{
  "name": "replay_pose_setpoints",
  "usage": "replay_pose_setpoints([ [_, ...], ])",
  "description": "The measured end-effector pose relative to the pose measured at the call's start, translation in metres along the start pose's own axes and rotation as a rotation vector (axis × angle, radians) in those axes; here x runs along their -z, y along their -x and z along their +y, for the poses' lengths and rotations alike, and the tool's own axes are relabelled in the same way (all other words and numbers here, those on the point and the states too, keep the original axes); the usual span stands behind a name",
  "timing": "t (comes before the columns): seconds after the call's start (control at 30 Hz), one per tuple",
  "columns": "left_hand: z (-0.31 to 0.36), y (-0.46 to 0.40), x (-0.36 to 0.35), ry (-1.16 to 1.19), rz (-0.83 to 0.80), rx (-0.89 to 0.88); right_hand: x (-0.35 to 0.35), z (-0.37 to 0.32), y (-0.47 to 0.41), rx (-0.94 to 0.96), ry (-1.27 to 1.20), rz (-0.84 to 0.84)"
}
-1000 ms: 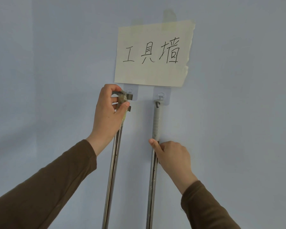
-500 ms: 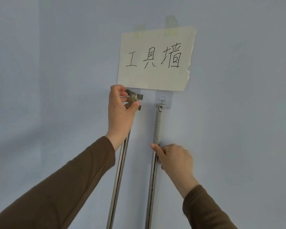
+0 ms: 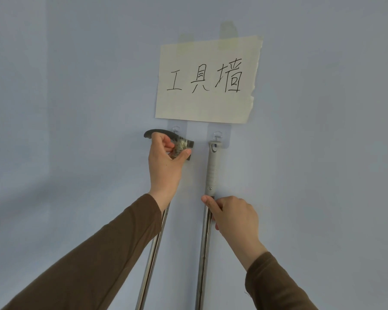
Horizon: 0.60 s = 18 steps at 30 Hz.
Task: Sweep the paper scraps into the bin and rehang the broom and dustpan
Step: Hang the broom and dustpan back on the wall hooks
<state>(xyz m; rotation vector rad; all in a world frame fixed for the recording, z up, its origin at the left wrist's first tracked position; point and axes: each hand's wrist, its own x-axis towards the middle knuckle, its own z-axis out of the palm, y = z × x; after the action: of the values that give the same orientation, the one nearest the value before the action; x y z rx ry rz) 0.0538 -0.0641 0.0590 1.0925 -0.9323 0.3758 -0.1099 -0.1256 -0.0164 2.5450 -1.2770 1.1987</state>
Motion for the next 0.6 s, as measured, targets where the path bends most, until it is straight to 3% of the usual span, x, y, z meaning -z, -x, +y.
replay_pose_setpoints([
  [0.27, -0.006, 0.007, 0.003, 0.025, -0.042, 0.054, 0.001, -0.001, 0.002, 0.011, 0.013, 0.021],
  [0.6, -0.007, 0.022, 0.012, -0.05, -0.217, -0.025, 0.007, -0.005, 0.007, 0.019, 0.009, 0.009],
])
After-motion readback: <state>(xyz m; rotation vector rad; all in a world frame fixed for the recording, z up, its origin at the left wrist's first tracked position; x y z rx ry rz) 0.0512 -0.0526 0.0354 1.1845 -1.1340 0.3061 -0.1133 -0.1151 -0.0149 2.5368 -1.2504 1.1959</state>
